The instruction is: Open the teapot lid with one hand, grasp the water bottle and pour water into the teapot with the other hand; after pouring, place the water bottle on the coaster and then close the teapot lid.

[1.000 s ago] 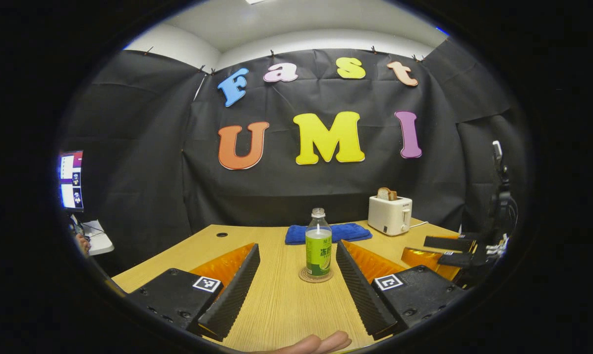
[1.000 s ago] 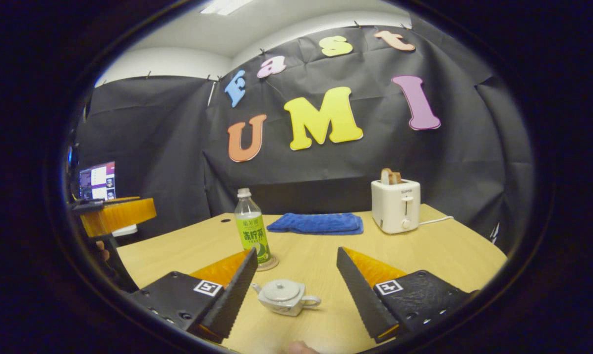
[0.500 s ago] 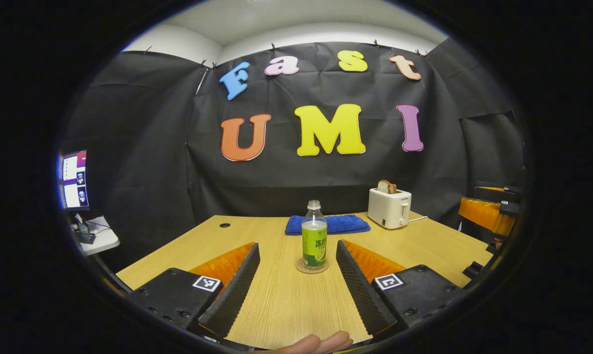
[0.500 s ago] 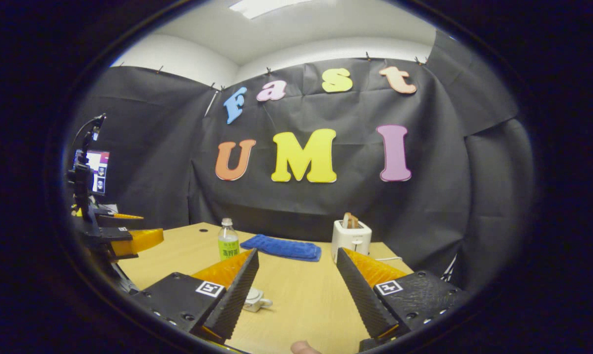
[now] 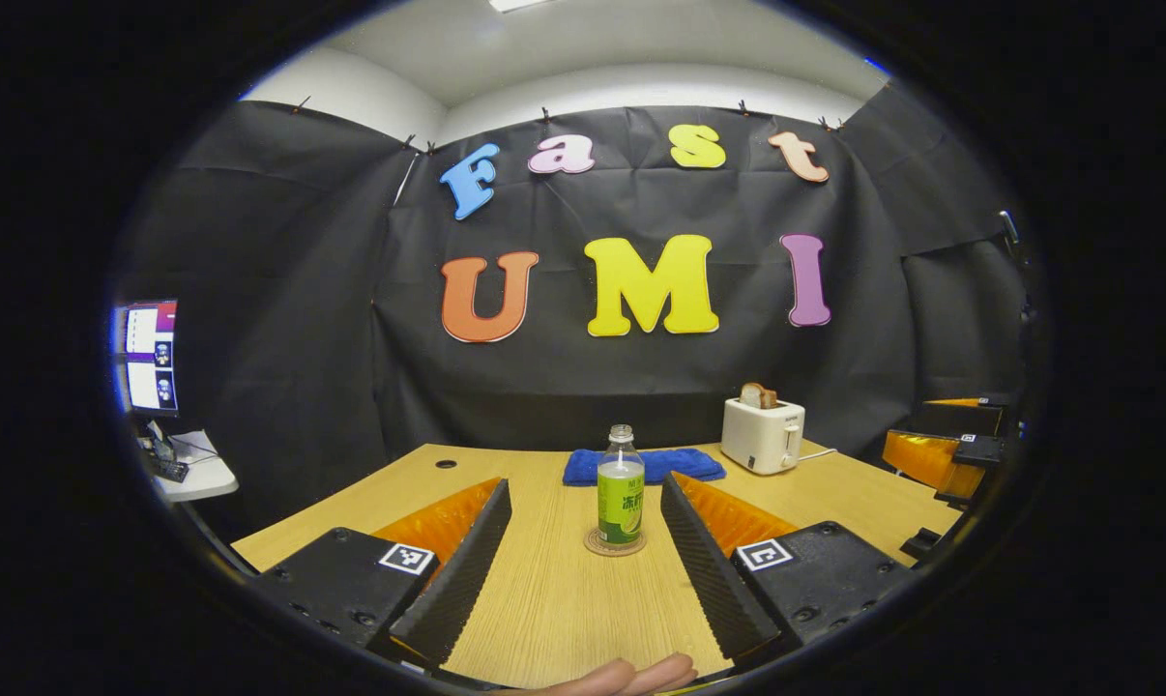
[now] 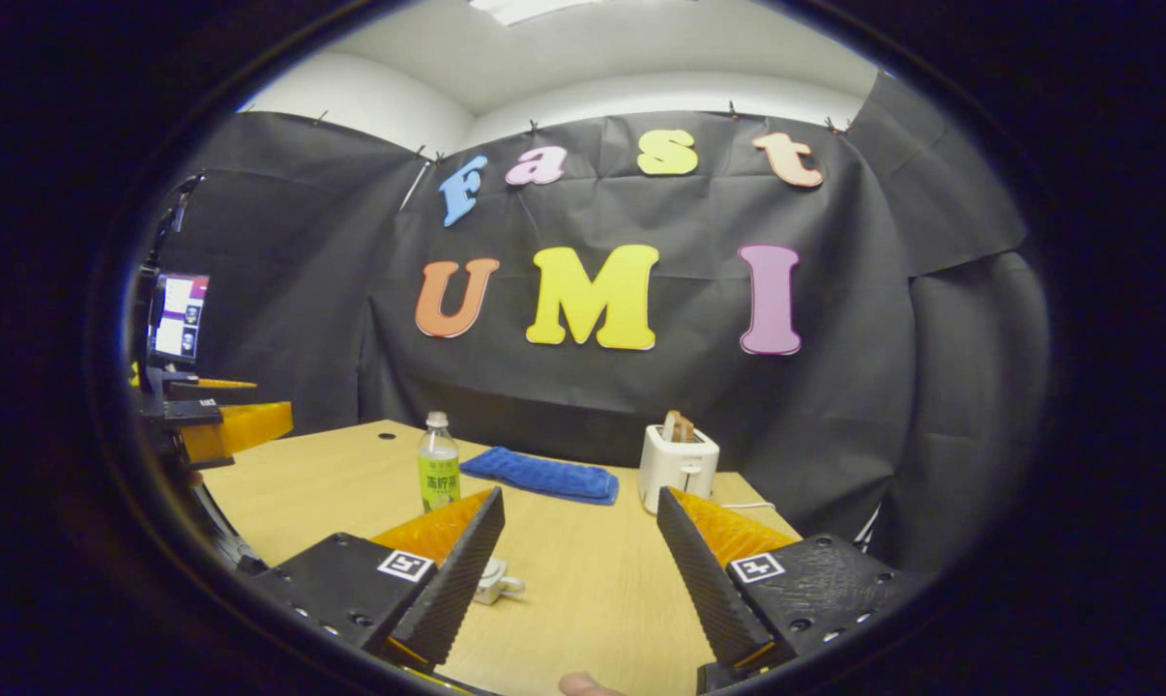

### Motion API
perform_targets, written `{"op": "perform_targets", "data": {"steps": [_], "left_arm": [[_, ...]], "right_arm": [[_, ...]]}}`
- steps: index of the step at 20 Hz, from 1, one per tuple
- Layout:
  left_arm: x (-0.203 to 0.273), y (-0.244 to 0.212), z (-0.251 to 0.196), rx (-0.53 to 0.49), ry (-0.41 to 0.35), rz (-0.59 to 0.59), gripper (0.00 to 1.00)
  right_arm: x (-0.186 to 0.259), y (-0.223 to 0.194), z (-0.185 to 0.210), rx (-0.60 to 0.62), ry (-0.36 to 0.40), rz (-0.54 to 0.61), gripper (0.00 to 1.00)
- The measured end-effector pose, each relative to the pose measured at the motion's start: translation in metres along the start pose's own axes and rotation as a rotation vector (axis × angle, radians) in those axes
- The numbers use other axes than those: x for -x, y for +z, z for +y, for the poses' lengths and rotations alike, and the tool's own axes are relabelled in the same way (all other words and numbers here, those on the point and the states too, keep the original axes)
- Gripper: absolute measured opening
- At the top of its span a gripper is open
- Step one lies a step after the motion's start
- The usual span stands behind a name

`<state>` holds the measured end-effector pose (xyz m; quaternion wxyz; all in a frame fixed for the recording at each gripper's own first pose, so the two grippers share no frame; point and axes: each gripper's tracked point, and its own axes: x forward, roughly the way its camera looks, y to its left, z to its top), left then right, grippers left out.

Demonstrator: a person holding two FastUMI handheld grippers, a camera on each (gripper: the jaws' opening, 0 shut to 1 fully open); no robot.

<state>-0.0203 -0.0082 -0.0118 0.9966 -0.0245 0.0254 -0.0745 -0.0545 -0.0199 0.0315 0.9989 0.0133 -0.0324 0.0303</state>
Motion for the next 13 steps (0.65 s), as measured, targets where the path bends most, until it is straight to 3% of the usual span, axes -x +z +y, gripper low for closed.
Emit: {"op": "perform_targets", "data": {"steps": [7,13], "left_arm": [[-0.006,-0.007,0.007,0.002,0.014,0.018,0.98],[-0.008,-0.012,0.009,0.015,0.025,0.028,0.98]], "right_arm": [[-0.006,-0.01,0.003,-0.069,0.034,0.035,0.95],[-0.009,-0.011,-0.006,-0.071,0.008,0.041,0.95]]}}
